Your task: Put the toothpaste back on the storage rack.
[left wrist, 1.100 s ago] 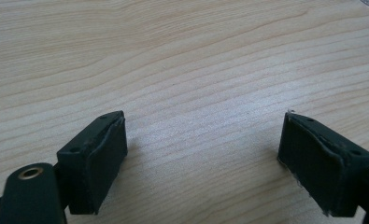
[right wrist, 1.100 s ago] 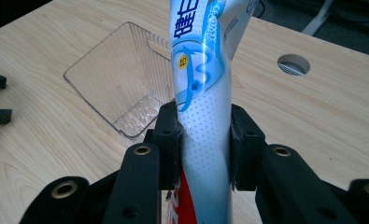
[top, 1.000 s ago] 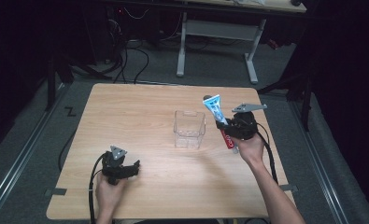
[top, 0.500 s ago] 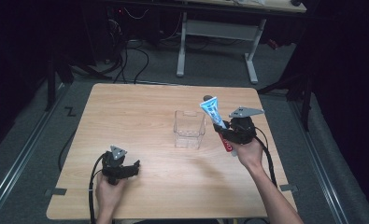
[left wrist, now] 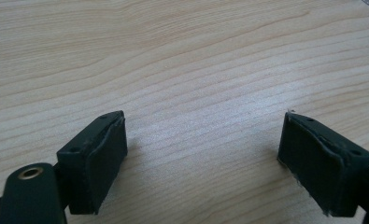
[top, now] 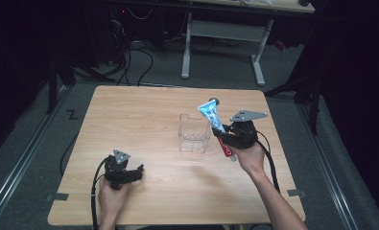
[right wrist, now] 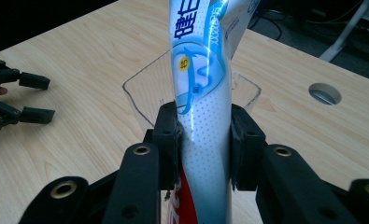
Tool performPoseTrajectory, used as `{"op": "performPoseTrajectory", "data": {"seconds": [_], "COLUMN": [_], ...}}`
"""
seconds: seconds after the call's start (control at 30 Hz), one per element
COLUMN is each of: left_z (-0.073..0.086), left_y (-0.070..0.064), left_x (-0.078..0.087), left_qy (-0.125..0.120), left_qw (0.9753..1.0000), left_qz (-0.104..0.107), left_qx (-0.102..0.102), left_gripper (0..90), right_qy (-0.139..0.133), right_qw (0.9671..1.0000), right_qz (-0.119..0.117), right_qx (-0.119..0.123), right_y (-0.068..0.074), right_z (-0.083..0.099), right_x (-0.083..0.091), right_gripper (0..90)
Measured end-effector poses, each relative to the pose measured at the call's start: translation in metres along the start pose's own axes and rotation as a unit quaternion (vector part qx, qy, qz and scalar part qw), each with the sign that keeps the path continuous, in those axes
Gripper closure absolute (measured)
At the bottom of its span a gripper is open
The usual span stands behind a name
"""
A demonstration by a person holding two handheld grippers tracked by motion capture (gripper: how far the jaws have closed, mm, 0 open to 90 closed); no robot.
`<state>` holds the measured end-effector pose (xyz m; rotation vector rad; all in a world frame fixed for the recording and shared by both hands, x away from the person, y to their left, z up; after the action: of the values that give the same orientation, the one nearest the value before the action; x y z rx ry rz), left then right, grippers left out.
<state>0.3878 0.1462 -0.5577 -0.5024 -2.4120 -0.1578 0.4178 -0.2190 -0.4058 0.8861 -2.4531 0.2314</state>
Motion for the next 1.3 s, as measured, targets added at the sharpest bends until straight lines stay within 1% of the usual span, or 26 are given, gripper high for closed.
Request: {"op": "performPoseTrajectory", "data": {"seconds": [0.07,0.23,0.33,0.47,0.7,0.97,1.23,1.3], "left_z": [0.0,0.0,0.0,0.0,0.0,0.0,0.0,0.0], "left_y": [0.0,0.0,0.0,0.0,0.0,0.0,0.0,0.0], "left_x": [0.0,0.0,0.0,0.0,0.0,0.0,0.0,0.0], "left_qy": [0.0,0.0,0.0,0.0,0.0,0.0,-0.001,-0.001], "left_qw": [1.0,1.0,1.0,1.0,1.0,1.0,1.0,1.0], "left_qz": [0.0,0.0,0.0,0.0,0.0,0.0,0.0,0.0], "left_qx": [0.0,0.0,0.0,0.0,0.0,0.0,0.0,0.0], "left_gripper": [15.8,15.8,15.8,15.8,15.8,15.9,15.9,15.9], "right_qy": [0.0,-0.004,-0.009,-0.023,-0.028,-0.033,-0.035,-0.039], "right_qw": [1.0,0.9999,0.9998,0.9995,0.9991,0.9985,0.9984,0.9983], "right_qz": [-0.003,-0.012,-0.017,-0.02,-0.032,-0.043,-0.044,-0.042], "right_qx": [0.002,-0.003,-0.003,0.001,0.0,-0.002,-0.001,0.003], "right_y": [0.001,0.005,0.007,0.01,0.015,0.016,0.017,0.017], "right_z": [0.0,-0.003,-0.006,-0.01,-0.02,-0.029,-0.038,-0.041], "right_x": [-0.002,-0.005,-0.006,-0.008,-0.014,-0.023,-0.029,-0.03], "right_gripper": [68.5,68.5,68.5,68.5,68.4,68.2,68.1,68.1]}}
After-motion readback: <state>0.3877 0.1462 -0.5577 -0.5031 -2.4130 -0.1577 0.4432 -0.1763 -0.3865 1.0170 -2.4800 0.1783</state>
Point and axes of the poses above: each handheld gripper's, and its own axes: x roughly backward along the jaws, z roughly out of its underside, y roughly to its left, the point moved 3 cm from there along -x, roughly forward along the jaws, and after that the axes turned 4 degrees about -y, right-handed, at the moved point
